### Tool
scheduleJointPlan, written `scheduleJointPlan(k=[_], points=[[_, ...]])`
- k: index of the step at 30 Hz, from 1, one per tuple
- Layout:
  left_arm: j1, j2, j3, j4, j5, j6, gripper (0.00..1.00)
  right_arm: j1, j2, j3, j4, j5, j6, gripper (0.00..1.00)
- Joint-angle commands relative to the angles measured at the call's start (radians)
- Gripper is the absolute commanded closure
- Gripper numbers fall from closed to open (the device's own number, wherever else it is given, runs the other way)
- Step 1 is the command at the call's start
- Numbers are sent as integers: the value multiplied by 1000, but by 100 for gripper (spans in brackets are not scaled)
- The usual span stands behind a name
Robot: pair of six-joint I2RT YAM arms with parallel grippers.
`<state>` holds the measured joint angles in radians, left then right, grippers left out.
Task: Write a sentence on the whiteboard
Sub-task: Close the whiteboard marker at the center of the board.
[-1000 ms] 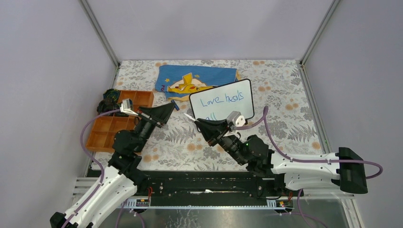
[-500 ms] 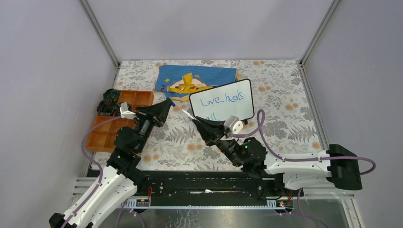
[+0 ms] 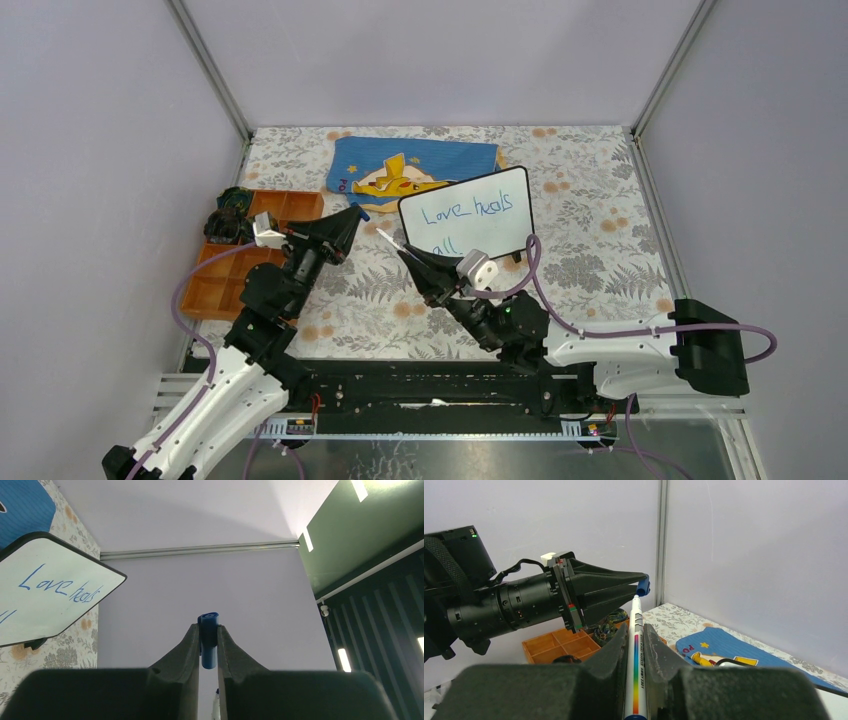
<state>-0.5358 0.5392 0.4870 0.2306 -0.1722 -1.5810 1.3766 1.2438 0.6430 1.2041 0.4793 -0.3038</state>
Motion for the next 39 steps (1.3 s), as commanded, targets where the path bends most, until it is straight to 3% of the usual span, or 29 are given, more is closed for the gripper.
scheduleJointPlan(k=[1, 39], points=[[2, -6, 23, 24, 11, 2, 100, 9, 9, 55, 82, 16, -9, 100], [3, -28, -2, 32, 46, -5, 100, 7, 72, 98, 64, 72, -8, 100]])
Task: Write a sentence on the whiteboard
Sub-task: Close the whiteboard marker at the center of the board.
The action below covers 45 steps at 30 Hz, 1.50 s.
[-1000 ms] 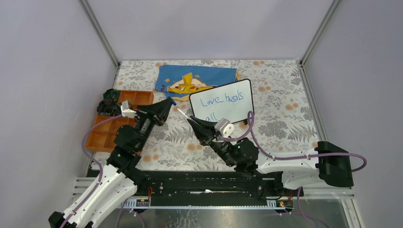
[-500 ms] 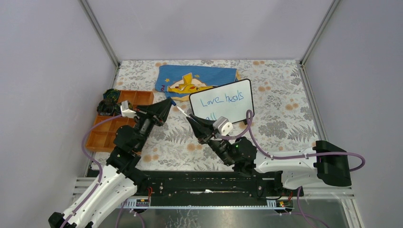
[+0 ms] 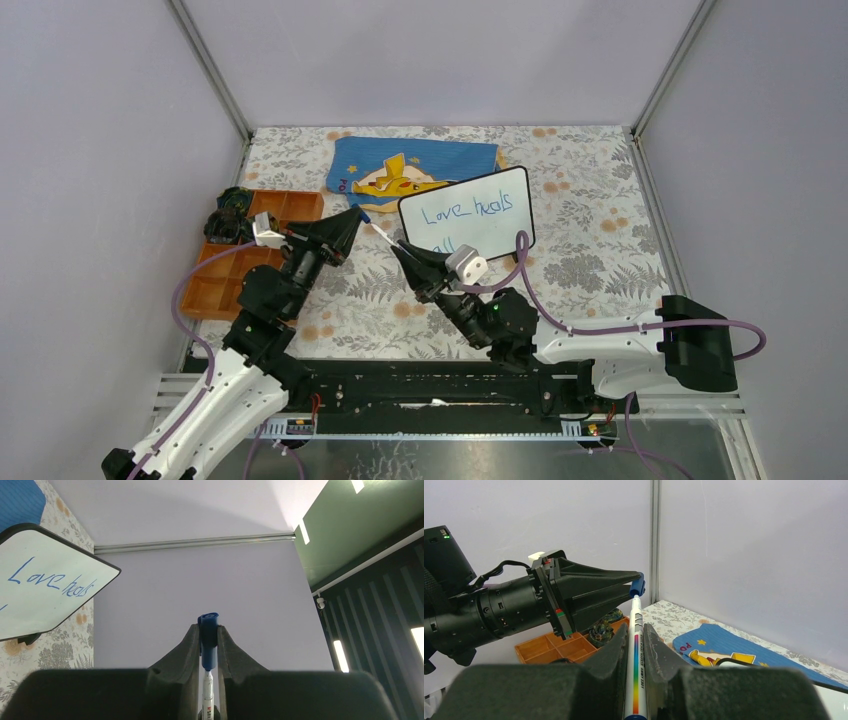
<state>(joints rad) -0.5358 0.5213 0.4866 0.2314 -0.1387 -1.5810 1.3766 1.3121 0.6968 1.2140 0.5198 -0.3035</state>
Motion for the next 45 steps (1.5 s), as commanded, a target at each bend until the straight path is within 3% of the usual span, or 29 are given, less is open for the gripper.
scheduleJointPlan(k=[1, 45], points=[[3, -9, -3, 31, 14, -5, 100, 7, 5, 46, 54, 32, -8, 100], [2, -8, -17, 45, 52, -1, 100, 7, 36, 66, 65, 51, -9, 100]])
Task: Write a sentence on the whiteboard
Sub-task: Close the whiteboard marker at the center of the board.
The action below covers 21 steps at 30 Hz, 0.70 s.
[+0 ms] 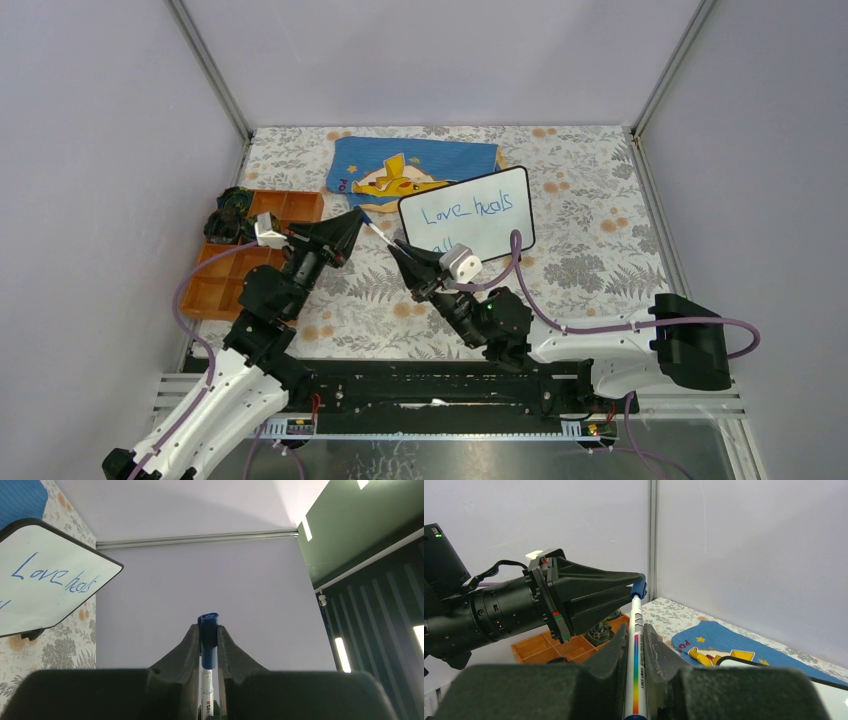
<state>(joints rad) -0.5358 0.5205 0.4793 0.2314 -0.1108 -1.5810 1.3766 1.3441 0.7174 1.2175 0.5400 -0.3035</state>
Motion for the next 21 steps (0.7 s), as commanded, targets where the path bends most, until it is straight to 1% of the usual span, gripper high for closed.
scheduleJointPlan(k=[1, 15, 21], points=[[2, -6, -10, 46, 26, -1, 100, 7, 6, 46, 62, 31, -10, 100], [2, -8, -15, 60, 38, 12, 100, 7, 41, 74, 88, 77, -48, 100], [-1, 21, 4, 80, 52, 35, 100, 7, 68, 90, 120, 86, -76, 100]])
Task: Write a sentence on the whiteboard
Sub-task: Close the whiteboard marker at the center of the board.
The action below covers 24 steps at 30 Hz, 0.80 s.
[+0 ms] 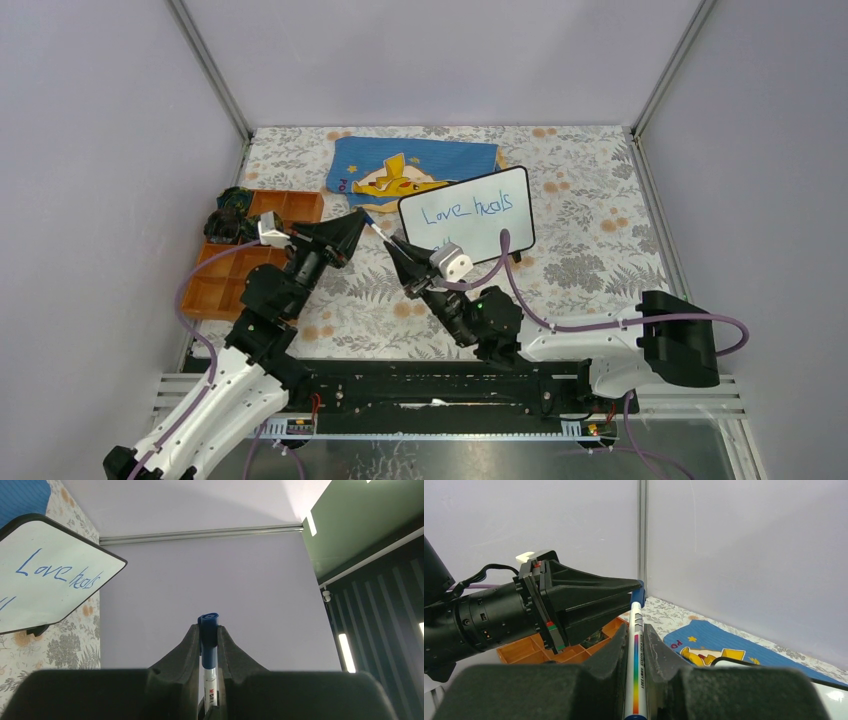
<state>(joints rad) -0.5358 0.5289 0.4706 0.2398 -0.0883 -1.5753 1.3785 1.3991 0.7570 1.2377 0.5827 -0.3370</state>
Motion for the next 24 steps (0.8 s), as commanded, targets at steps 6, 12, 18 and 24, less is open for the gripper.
scheduleJointPlan(k=[6, 12, 18, 24], points=[[-32, 70, 48, 114, 49, 42, 100, 4, 43, 71, 134, 41, -106, 100], [-83, 125, 76, 170, 43, 64, 100, 5, 67, 71, 199, 36, -195, 100], [-102, 190, 123, 231, 75, 90, 100, 5, 86, 56, 332, 15, -288, 100], [-115, 264, 197, 289, 84, 125, 100, 5, 51, 51, 350, -29, -244, 100]])
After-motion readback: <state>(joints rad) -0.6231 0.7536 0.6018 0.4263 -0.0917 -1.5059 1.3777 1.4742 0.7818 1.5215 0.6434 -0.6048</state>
